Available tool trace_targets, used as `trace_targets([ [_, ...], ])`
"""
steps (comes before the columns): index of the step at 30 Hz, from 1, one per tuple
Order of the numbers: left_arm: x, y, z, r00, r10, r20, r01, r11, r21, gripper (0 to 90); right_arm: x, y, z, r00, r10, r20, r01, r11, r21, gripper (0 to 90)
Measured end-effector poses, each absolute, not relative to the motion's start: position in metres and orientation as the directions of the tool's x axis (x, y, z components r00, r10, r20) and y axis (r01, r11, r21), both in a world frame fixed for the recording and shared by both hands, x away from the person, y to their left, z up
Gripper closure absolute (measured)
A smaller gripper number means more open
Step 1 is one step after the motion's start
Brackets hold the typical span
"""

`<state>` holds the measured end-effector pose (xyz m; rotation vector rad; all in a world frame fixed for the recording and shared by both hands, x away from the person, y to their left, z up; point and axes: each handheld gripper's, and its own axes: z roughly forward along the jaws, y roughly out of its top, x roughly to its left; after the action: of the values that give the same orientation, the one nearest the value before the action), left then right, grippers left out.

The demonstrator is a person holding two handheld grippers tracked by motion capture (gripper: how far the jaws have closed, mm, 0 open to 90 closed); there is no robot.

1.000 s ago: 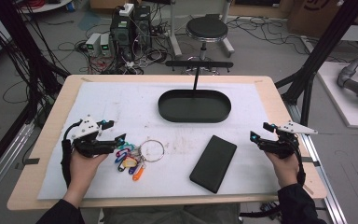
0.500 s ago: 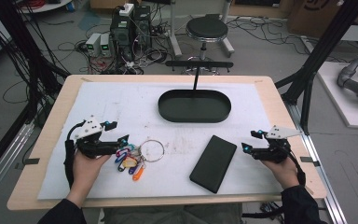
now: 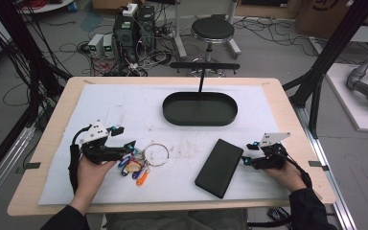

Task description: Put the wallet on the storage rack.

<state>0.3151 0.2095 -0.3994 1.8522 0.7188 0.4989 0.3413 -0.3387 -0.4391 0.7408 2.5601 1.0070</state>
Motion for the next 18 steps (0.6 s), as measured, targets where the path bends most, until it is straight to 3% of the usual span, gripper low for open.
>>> trace_targets([
  [6,0.313,0.206,-0.399,0.746,0.666,0.011,0.242,-0.286,0.927,29.7,0.351,-0.335,-0.441,-0.844,0.536,-0.002,0.390,0.616,0.684,44.2],
  [9,0.312,0.202,-0.399,0.752,0.660,0.010,0.241,-0.288,0.927,29.7,0.352,-0.336,-0.441,-0.858,0.513,0.029,0.392,0.615,0.684,53.8],
  [18,0.310,0.191,-0.399,0.776,0.630,0.015,0.230,-0.305,0.924,29.7,0.344,-0.328,-0.440,-0.847,0.531,-0.042,0.366,0.637,0.679,61.5],
])
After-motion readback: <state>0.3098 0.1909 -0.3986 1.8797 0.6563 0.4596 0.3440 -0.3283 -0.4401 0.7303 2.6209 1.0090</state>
